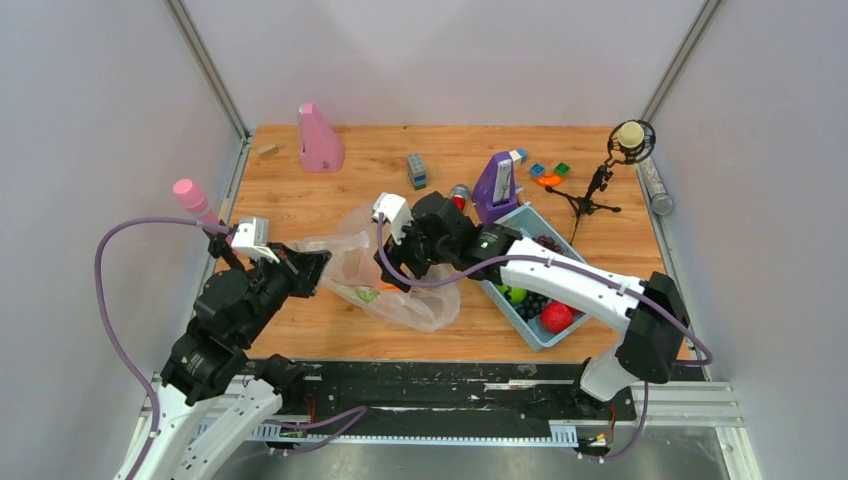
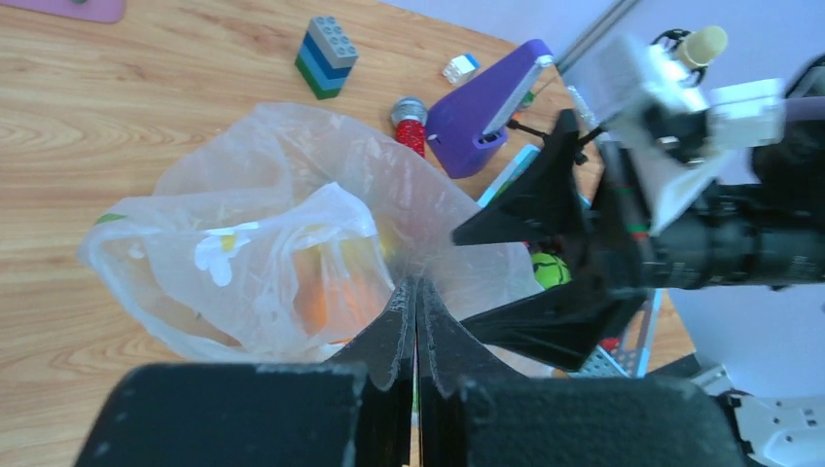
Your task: Untie the knot of the plastic bag and take out the fruit
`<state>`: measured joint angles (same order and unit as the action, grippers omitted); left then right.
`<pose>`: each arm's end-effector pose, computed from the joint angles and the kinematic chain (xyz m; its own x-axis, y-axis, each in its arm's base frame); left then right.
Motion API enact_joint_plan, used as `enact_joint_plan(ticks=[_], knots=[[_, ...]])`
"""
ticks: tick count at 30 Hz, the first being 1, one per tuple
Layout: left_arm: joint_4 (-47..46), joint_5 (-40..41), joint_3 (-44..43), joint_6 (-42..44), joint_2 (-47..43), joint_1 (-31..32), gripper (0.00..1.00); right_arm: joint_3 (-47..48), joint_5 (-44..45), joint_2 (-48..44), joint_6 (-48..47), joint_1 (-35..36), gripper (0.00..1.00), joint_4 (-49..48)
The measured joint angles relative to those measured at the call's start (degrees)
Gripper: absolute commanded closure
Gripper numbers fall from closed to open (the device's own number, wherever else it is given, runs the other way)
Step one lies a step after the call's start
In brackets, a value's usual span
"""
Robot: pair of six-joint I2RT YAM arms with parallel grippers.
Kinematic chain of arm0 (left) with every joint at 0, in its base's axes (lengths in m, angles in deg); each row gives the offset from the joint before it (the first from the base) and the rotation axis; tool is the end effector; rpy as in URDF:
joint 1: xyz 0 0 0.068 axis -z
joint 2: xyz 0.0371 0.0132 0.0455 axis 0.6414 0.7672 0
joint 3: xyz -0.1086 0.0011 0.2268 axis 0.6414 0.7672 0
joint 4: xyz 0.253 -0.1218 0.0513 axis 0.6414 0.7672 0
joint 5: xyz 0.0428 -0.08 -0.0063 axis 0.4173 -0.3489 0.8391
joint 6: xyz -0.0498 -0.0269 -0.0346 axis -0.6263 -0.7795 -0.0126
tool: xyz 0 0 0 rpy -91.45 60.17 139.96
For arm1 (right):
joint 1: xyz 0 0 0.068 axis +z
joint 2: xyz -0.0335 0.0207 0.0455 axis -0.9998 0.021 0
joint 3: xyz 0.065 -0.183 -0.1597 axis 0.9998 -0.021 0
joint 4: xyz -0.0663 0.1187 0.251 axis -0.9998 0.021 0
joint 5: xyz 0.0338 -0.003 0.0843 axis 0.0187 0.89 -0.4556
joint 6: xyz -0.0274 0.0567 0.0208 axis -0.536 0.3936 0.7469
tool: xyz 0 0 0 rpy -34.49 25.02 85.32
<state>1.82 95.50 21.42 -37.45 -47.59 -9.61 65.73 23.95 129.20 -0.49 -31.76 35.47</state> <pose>0.1261 -0.0664 0.3517 -0.3318 -0.4546 -0.8266 0.2569 0.7996 -0.5429 0.2051 0.3315 0.2882 -0.2529 -0.5243 -0.8132 -0.9188 0.3934 0.0321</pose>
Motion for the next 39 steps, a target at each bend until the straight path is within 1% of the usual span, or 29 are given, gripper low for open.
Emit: enact_joint_plan(ticks=[4, 12, 14, 15, 18, 19, 21, 22, 26, 31, 34, 37, 39], knots=[[-2.4, -2.3, 0.1, -0.1, 0.0, 0.0, 1.00, 0.2, -2.4, 3.9, -0.4, -0.1, 0.31, -3.0], [-4.0, -3.6, 3.0, -0.4, -0.9, 0.0, 1.00, 3.7, -3.2, 11.3, -0.7, -0.9, 0.40, -8.5], [-4.0, -3.6, 3.3, -0.4, -1.2, 0.0, 1.00, 4.3, -3.4, 13.2, -0.8, -1.4, 0.49, -9.7], [-4.0, -3.5, 3.4, -0.4, -1.3, 0.0, 1.00, 4.5, -3.6, 14.0, -0.9, -1.6, 0.56, -10.1], [-4.0, -3.5, 3.4, -0.4, -1.6, 0.0, 1.00, 5.1, -4.8, 16.5, -1.4, -2.4, 0.70, -11.1], [-4.0, -3.5, 3.5, -0.4, -1.6, 0.0, 1.00, 5.3, -5.1, 17.1, -1.6, -2.6, 0.77, -11.2], [-4.3, -3.4, 3.7, -0.4, -1.7, 0.0, 1.00, 5.3, -5.6, 17.6, -1.7, -3.0, 0.98, -11.3], [-4.6, -3.5, 3.9, -0.4, -1.7, 0.0, 1.00, 5.3, -5.9, 17.7, -1.6, -3.2, 1.00, -11.2], [-6.7, -5.6, 4.2, -0.6, 0.0, 0.0, 1.00, 5.9, -6.1, 17.7, -1.1, -4.0, 1.00, -11.8], [-10.7, -9.6, 4.2, -1.0, 5.8, 0.0, 1.00, 6.2, -5.9, 16.6, 0.5, -5.5, 1.00, -12.0], [-13.1, -11.1, 4.3, -0.9, 7.6, 0.4, 1.00, 7.0, -5.9, 15.5, 1.7, -6.9, 1.00, -11.8], [-16.3, -11.8, 4.5, -0.5, 9.2, 2.1, 1.00, 9.7, -5.9, 14.9, 2.4, -8.0, 1.00, -10.8], [-18.8, -11.7, 4.9, -0.1, 11.0, 4.7, 1.00, 12.2, -5.4, 14.9, 2.5, -8.4, 1.00, -9.9]])
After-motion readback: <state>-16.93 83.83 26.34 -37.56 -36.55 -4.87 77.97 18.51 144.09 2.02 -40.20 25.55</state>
